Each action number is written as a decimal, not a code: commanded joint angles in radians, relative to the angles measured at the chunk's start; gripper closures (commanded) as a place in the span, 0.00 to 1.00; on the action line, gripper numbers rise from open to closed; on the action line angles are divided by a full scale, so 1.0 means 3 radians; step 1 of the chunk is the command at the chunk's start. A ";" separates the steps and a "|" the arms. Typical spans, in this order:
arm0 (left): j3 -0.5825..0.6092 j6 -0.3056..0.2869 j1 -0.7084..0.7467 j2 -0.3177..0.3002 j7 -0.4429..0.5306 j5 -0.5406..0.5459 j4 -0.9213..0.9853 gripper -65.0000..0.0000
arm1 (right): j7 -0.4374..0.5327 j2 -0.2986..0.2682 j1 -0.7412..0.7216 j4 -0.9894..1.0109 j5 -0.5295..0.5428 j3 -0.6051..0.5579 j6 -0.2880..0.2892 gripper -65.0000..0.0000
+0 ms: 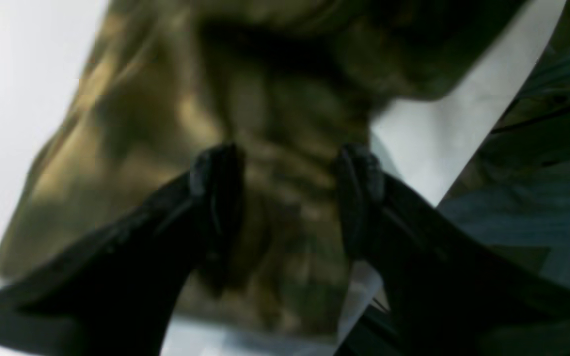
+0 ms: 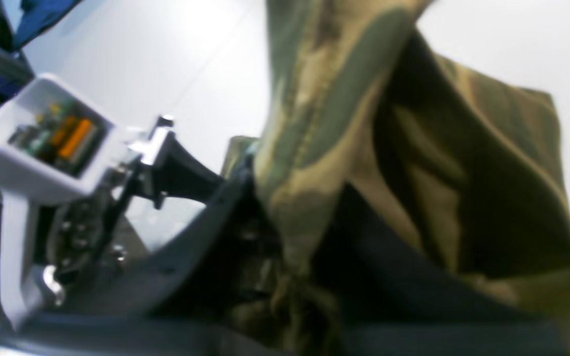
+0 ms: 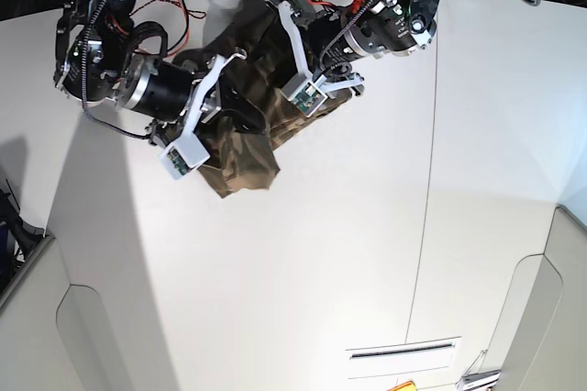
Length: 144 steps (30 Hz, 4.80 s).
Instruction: Fold the T-shirt properly
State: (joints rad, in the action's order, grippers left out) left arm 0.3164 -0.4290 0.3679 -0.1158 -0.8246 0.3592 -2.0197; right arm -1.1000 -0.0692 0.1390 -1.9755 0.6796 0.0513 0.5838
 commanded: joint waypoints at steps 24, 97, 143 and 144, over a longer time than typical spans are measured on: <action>-0.1284 -0.0333 0.0584 0.0004 -0.0369 0.0528 -0.0483 0.47 | 0.0270 0.0010 -0.0028 -0.0003 -0.0085 -0.0038 0.0010 0.63; -0.0776 -0.0206 0.0154 0.0181 -0.0136 0.0525 0.0622 0.47 | 0.1088 -0.0544 -0.0034 0.0320 -0.1455 -0.0971 -0.0128 0.93; -0.0776 -0.0306 0.0132 0.0181 -0.0109 0.0721 0.0621 0.47 | 0.0970 -0.0257 -0.0102 0.0221 -0.1269 -0.1310 -0.0393 0.42; -0.0776 -0.0306 0.0131 0.0181 -0.0109 0.0721 0.0621 0.47 | 0.0958 -0.0257 -0.0102 0.0221 -0.1406 -0.1310 -0.0394 0.42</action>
State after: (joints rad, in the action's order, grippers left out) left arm 0.0841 -0.5171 0.4065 -0.0616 -0.8566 0.5697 -1.8244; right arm -0.8314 -0.1493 0.1188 -1.8908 0.2378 -0.3428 0.4667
